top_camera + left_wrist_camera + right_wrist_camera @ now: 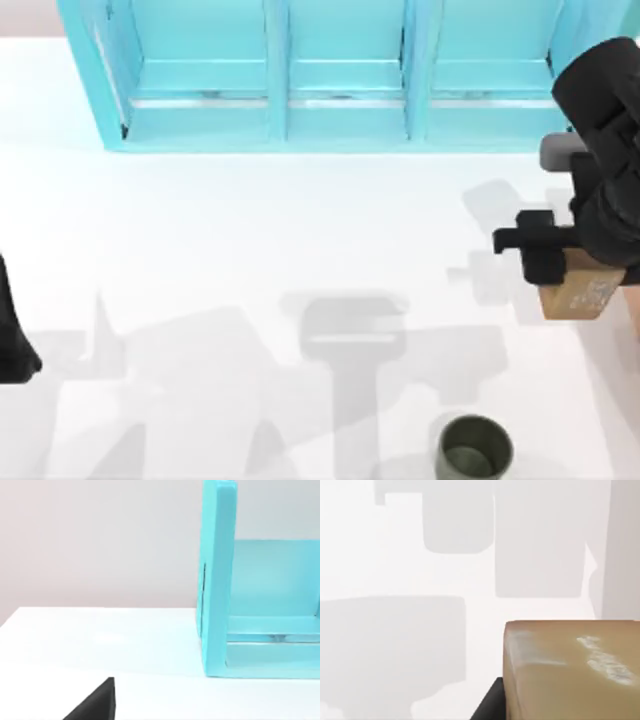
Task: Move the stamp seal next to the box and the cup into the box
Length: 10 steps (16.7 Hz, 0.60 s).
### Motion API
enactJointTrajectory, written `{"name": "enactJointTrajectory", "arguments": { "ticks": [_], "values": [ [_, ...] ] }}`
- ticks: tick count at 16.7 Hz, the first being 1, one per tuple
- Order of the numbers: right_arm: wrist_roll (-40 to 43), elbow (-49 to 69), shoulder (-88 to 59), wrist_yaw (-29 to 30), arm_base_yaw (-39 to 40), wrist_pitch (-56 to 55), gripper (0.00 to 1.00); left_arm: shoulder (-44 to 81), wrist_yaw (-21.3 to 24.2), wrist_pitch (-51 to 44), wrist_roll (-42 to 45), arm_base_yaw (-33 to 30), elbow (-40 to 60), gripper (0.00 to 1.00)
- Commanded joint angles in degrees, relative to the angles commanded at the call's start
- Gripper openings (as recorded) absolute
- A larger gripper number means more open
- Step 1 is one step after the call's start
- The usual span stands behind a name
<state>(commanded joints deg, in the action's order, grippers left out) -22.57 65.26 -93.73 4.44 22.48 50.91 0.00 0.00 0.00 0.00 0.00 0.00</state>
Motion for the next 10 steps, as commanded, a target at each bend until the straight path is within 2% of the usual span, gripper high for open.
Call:
{"name": "enactJointTrajectory", "arguments": {
  "ticks": [8, 10],
  "values": [
    [0.1, -2.4, -1.2, 0.0, -0.2, -3.5, 0.0, 0.0, 0.0, 0.0, 0.0, 0.0, 0.0, 1.0],
    [0.1, -2.4, -1.2, 0.0, -0.2, -3.5, 0.15, 0.0, 0.0, 0.0, 0.0, 0.0, 0.0, 1.0]
  ]
}}
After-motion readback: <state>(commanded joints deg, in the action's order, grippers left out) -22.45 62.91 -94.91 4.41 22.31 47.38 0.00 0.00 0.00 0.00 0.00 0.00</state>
